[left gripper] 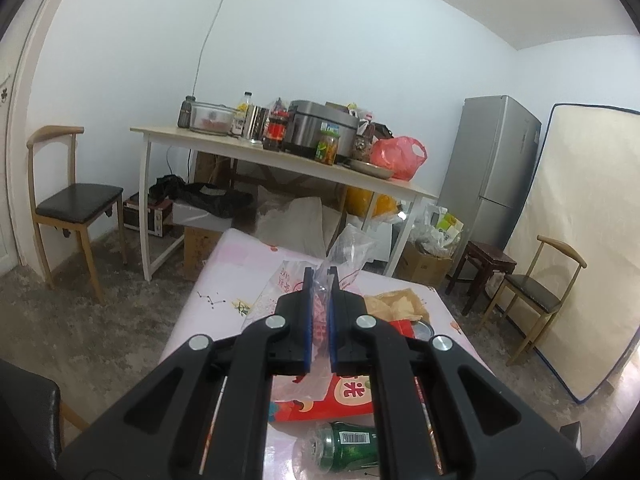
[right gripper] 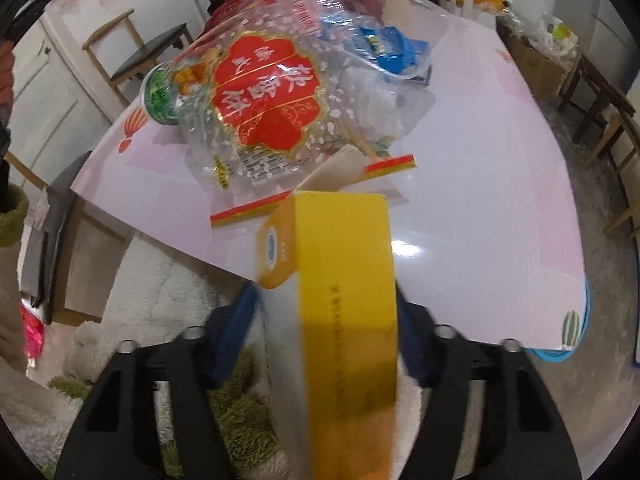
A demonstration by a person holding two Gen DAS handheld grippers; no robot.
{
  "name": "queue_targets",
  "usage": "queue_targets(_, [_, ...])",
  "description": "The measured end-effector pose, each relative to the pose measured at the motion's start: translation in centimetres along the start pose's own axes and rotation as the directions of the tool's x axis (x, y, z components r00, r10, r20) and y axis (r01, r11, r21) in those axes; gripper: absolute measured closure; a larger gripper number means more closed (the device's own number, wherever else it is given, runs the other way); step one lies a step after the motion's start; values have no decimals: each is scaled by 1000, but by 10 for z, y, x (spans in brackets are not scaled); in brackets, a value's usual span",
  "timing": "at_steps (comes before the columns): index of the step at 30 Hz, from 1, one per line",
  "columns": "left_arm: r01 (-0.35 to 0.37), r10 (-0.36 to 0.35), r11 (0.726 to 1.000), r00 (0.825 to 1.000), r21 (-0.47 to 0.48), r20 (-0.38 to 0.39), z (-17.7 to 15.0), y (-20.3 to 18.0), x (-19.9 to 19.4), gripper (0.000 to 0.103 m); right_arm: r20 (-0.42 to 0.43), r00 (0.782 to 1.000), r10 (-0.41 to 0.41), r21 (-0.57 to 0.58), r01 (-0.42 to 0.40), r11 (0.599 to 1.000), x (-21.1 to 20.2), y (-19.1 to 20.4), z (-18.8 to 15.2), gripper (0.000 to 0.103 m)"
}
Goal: Collect trash
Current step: 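Lift the yellow-white medicine box with the right tool and set it aside while left holds wrapper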
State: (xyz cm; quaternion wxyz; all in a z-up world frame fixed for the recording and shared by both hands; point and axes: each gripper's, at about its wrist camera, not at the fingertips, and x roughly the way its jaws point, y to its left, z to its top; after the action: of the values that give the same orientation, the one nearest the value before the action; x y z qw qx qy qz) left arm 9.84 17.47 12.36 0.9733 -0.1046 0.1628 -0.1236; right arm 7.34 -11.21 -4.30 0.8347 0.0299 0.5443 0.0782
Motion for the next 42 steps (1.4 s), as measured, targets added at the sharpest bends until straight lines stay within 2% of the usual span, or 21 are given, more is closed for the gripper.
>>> queue_targets(7, [0,0,1000,1000,7,19,1,-7,-14,98,25,1000,-4,54,2,999,-3,-10,-9,50])
queue_targets(14, [3,-4,1000,1000,20,27,-2,-15,-26,98,41,999,-5,48,3,999,-4,-8,-22,28])
queue_targets(17, [2,-2,1000,1000,16,23,-3,-17,-29,98,46,998,-46,27,44,999,-2,-5,-24,26])
queue_targets(23, [2,-3,1000,1000,14,21,-2,-18,-31,98,41,996,-85,75,82,994,4,-12,-25,25])
queue_targets(27, [3,-4,1000,1000,13,17,-3,-18,-31,98,41,991,-126,61,123,991,9,-9,-28,25])
queue_targets(29, [5,-5,1000,1000,11,11,-4,-18,-32,98,43,991,-128,76,124,989,7,-13,-30,33])
queue_targets(32, [6,-6,1000,1000,10,7,-6,-18,-30,98,43,995,-88,123,82,989,2,-27,-33,38])
queue_targets(36, [6,-6,1000,1000,12,6,-8,-20,-31,98,69,997,-25,201,11,979,-10,-50,-35,40])
queue_targets(42, [5,-5,1000,1000,9,5,-6,-20,-27,98,119,991,-64,251,32,968,-28,-76,-28,40])
